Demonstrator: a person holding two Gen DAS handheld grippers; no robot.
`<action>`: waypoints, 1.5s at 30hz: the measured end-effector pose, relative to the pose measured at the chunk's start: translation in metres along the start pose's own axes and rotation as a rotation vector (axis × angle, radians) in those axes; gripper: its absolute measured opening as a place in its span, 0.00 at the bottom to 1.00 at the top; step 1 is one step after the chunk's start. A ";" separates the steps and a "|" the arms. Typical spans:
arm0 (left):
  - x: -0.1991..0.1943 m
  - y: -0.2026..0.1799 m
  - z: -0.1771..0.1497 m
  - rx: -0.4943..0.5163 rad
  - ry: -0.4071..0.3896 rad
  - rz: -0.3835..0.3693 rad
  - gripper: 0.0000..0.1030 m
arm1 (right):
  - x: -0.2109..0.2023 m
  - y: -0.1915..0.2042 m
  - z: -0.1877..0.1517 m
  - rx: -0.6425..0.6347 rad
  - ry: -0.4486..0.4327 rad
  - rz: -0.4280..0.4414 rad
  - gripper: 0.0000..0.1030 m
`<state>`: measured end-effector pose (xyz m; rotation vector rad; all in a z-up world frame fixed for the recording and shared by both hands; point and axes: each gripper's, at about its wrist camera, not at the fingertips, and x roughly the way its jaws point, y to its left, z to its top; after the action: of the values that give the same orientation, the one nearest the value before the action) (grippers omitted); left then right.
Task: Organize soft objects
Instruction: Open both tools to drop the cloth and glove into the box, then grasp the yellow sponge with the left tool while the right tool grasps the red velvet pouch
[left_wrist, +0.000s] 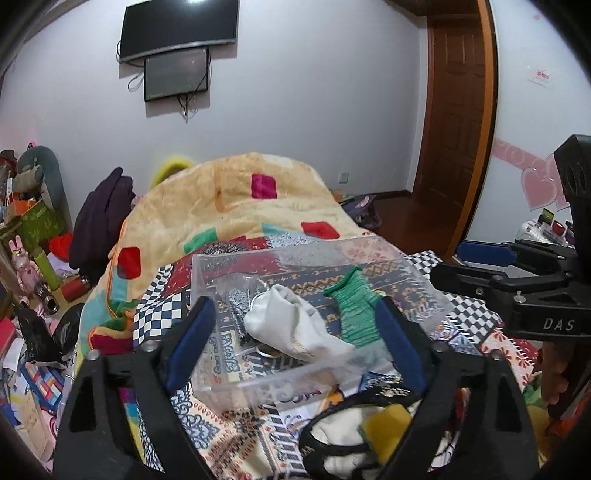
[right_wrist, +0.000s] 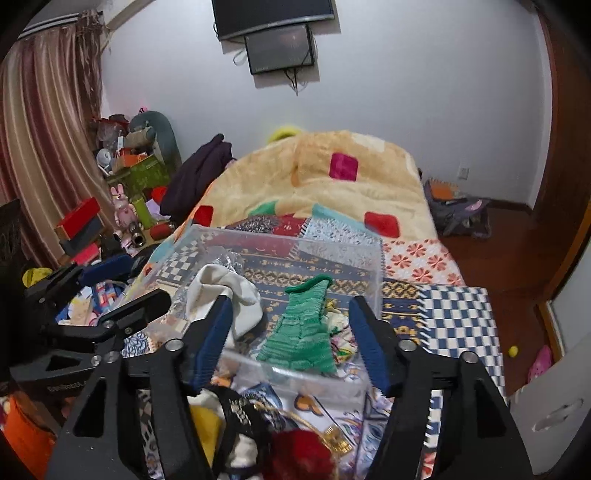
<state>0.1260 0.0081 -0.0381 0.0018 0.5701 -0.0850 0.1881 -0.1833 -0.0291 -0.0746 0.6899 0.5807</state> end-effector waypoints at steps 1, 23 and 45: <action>-0.004 -0.002 -0.001 0.003 -0.006 -0.001 0.91 | -0.003 0.000 -0.002 -0.005 0.000 0.001 0.61; 0.011 -0.043 -0.077 -0.021 0.175 -0.157 0.69 | 0.019 -0.026 -0.091 0.041 0.230 -0.003 0.61; 0.002 -0.043 -0.084 -0.037 0.154 -0.198 0.27 | 0.033 -0.007 -0.107 -0.021 0.269 0.021 0.16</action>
<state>0.0788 -0.0323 -0.1088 -0.0845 0.7249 -0.2692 0.1504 -0.1998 -0.1330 -0.1675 0.9465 0.6041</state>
